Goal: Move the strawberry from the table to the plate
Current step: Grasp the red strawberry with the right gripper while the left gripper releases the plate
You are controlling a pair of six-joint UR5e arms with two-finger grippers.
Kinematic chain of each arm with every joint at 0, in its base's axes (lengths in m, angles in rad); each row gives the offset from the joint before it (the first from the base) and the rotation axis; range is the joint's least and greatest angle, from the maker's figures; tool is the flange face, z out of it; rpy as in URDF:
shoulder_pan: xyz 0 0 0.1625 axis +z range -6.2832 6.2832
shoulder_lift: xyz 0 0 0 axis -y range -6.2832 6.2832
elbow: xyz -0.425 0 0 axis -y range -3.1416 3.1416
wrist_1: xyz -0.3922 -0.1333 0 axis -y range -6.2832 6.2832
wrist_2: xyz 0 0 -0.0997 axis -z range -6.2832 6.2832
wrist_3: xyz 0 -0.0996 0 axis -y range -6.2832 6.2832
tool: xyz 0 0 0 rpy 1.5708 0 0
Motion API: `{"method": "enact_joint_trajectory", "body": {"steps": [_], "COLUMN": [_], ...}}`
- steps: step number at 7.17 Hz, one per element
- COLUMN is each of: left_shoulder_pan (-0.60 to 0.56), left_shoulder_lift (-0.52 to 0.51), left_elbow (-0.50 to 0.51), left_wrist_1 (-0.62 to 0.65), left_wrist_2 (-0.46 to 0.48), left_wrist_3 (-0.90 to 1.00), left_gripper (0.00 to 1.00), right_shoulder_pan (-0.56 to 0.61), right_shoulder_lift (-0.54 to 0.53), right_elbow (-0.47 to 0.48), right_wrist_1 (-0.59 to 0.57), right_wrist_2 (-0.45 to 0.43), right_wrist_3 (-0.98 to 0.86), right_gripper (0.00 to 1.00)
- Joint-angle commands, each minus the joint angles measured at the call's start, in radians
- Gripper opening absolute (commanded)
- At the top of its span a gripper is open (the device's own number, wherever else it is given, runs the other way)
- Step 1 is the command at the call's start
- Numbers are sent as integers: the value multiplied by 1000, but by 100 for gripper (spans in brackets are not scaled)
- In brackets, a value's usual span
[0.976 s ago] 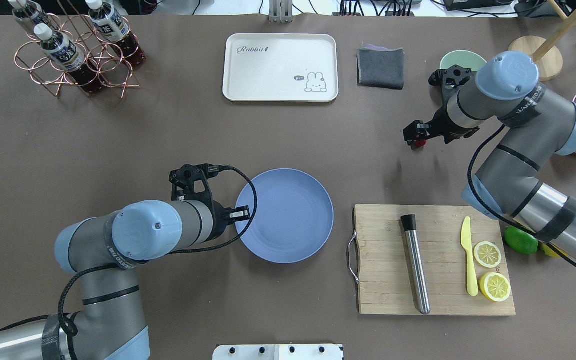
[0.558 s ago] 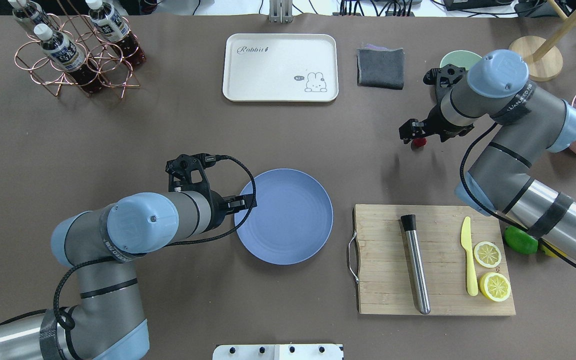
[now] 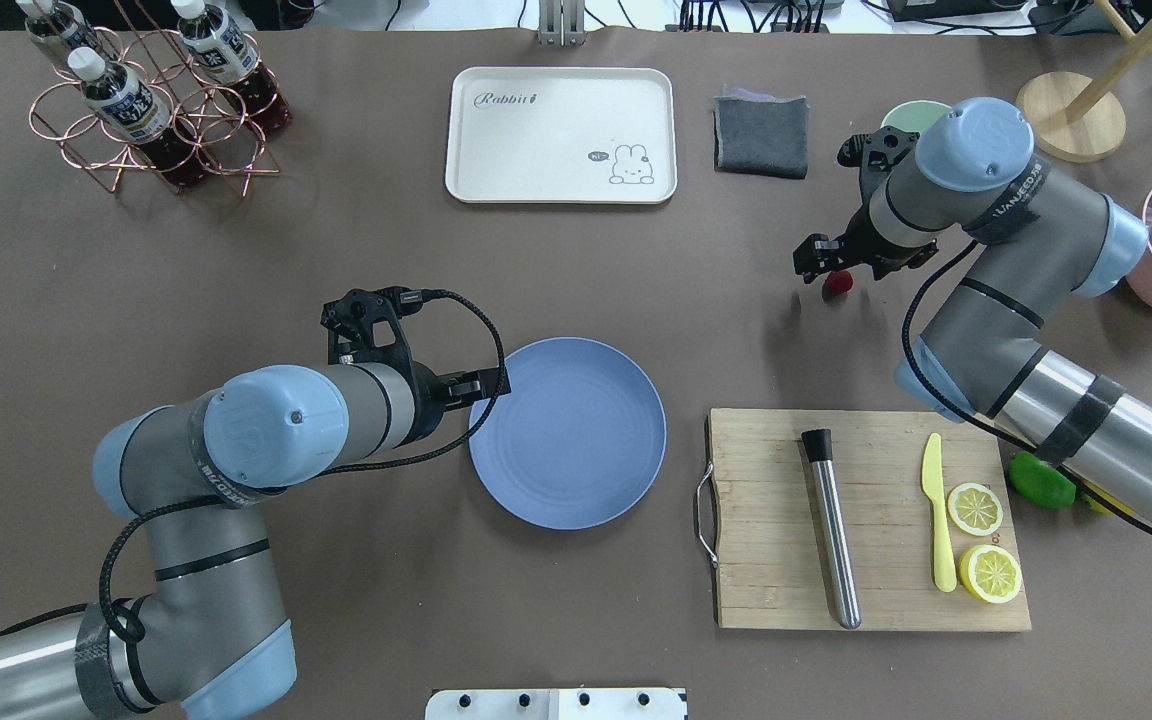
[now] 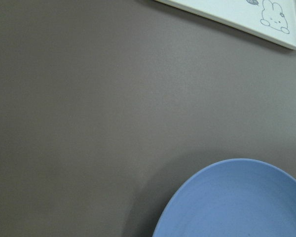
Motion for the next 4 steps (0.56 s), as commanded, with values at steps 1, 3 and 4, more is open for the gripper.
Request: {"method": "enact_joint_trajectory", "body": {"steps": [1,3,4], "left_shoulder_pan": [-13,-34,-71], "left_shoulder_lift": [-2,-5,-5], "left_elbow": [0,3,3], "left_wrist_1": [0,8,6], "left_wrist_2": [0,0,-46], "left_wrist_3": [2,2,3], "left_gripper": [98,98,98], "right_shoulder_pan": [0,-3,-2], "right_shoulder_lift": [1,1,2], "right_elbow": [-16,-18,-8], "right_wrist_1": [0,2,2], "right_wrist_2": [0,0,1], "right_wrist_3": [0,-3,-6], "right_gripper": [48,0,0]}}
